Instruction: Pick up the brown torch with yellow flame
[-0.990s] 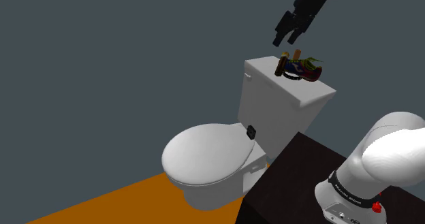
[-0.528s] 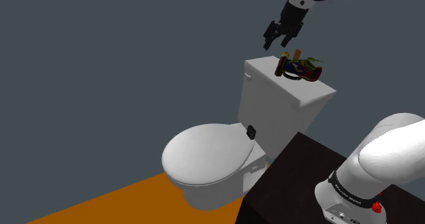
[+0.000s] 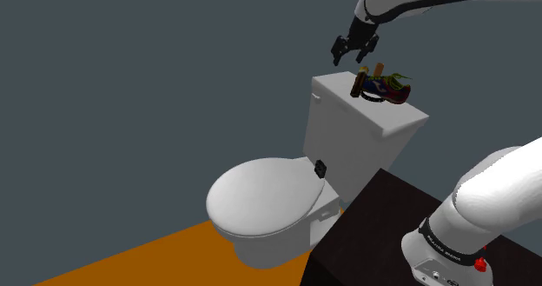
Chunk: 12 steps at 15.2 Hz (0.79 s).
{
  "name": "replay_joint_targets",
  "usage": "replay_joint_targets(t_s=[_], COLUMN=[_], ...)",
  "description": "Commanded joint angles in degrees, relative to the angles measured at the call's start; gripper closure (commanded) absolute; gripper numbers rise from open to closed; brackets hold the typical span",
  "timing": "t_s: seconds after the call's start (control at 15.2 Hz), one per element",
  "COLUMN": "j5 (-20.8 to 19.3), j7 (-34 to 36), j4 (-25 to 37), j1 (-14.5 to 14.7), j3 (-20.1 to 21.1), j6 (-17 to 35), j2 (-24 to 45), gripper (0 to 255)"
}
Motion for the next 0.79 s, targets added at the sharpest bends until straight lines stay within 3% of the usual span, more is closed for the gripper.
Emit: replay_joint_targets(t_s=[0.0,0.73], j5=[-1.57,-9.88], j7=[1.75,12.84], j4=[1.37,11.54], j1=[-1.43,-7.59], j3=[-0.43,-3.46], j6=[2.08,9.04], j2=[3.16,19.46], gripper=[0,0])
